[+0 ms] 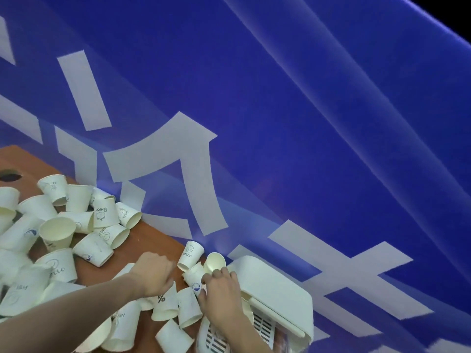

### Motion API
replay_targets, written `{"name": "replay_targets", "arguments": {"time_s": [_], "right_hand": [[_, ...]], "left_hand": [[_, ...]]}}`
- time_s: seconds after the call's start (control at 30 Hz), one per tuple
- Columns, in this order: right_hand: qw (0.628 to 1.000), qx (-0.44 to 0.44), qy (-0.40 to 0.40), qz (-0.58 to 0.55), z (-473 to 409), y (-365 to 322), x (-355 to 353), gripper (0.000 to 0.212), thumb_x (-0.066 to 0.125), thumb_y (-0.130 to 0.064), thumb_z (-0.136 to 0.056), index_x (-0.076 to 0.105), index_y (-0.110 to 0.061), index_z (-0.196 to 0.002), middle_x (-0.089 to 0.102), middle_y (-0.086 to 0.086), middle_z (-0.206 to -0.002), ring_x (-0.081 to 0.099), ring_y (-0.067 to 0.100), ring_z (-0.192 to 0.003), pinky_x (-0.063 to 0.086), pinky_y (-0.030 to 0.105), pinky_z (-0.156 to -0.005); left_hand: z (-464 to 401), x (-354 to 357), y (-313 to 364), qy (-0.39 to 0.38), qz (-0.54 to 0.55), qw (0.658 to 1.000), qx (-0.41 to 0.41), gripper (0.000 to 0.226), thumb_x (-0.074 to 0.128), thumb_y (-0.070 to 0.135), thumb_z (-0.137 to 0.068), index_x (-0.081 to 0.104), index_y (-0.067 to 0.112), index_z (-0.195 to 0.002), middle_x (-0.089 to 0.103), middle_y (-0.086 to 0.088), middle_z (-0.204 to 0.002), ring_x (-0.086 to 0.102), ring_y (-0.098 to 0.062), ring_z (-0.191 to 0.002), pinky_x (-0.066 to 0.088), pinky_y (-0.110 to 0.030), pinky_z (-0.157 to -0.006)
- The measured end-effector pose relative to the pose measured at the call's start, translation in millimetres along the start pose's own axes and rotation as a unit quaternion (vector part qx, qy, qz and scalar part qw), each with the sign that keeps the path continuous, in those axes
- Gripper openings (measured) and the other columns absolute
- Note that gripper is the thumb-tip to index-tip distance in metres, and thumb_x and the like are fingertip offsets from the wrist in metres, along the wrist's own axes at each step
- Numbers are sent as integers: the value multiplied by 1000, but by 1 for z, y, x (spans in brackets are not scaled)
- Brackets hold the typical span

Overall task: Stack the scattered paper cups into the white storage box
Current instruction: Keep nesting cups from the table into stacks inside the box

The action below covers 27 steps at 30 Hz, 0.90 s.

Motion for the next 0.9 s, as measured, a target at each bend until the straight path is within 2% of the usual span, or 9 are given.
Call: {"name": "replay_targets", "arguments": {"time_s": [0.1,0.27,0.6,0.77,0.9], "right_hand": [[999,6,-39,9,-21,1,5,32,45,-33,-93,60,-20,-118,62,7,-110,47,27,-109,34,40,-93],[996,30,-83,29,-51,9,19,33,48,-33,-94,55,-20,-123,59,8,-119,46,28,-115,33,40,-95],[978,101,-181,26,-102,46,66,30,47,-21,-92,56,-16,-120,59,5,-123,47,26,-118,33,36,-98],[972,99,-208,39,-118,52,93,31,40,-27,-98,59,-15,-120,59,5,-125,48,26,-119,33,37,-101],[970,89,-223,38,-122,53,106,35,38,-35,-100,59,-16,-119,60,6,-123,50,26,-118,34,39,-102]], "left_hand": [[-20,1,-11,3,34,999,2,30,38,42,-93,58,23,-105,67,0,-107,63,-26,-98,35,-32,-72],[-52,13,-21,2,74,997,-1,25,40,42,-92,56,24,-100,68,-1,-101,64,-26,-93,40,-34,-73],[-124,50,-22,23,131,990,-37,32,43,37,-94,53,20,-119,64,-1,-115,63,-25,-103,46,-34,-79],[-148,70,-17,35,145,986,-79,39,36,45,-100,48,18,-126,56,-1,-120,65,-23,-100,43,-32,-72],[-155,83,-10,35,158,983,-89,44,38,51,-99,44,19,-128,56,1,-119,65,-21,-100,43,-32,-73]]}}
Point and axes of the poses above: each hand's wrist, its own z-axis away from the middle knuckle, its own x-axis out of the palm, y = z × x, the point moved 5 cm from there along -z, towards the middle knuckle
